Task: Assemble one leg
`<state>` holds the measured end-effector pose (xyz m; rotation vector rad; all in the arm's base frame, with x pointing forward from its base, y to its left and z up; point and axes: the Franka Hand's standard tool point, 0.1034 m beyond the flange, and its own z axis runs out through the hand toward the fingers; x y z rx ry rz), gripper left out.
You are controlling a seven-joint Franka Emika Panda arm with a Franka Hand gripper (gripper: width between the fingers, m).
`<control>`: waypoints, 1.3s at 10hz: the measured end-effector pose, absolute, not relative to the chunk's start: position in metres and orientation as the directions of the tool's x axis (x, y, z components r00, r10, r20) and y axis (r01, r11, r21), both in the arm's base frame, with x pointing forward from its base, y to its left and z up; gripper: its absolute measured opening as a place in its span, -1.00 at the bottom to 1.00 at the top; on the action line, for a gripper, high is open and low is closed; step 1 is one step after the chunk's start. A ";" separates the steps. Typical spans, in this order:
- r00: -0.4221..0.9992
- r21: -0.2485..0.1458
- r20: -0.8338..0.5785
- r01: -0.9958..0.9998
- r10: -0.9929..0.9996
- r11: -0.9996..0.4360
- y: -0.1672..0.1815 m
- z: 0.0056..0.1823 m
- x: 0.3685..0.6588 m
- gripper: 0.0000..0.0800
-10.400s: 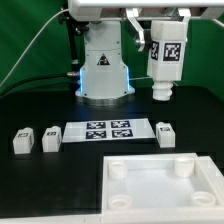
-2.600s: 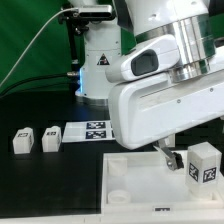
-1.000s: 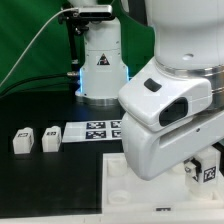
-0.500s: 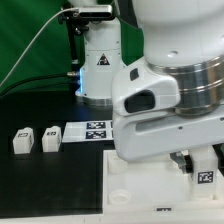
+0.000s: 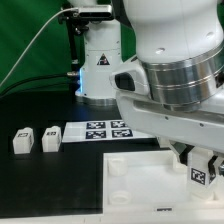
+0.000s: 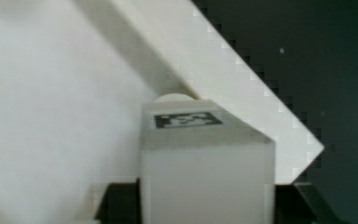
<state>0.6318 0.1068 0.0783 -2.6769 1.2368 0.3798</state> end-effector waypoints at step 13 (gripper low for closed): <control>0.716 -0.044 -0.277 -0.676 -0.641 -0.736 0.131 0.082 0.627 0.61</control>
Offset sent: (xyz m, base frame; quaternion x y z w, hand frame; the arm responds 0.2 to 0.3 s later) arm -0.0108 -0.0043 -0.0054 0.0063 0.0245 0.2363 0.9713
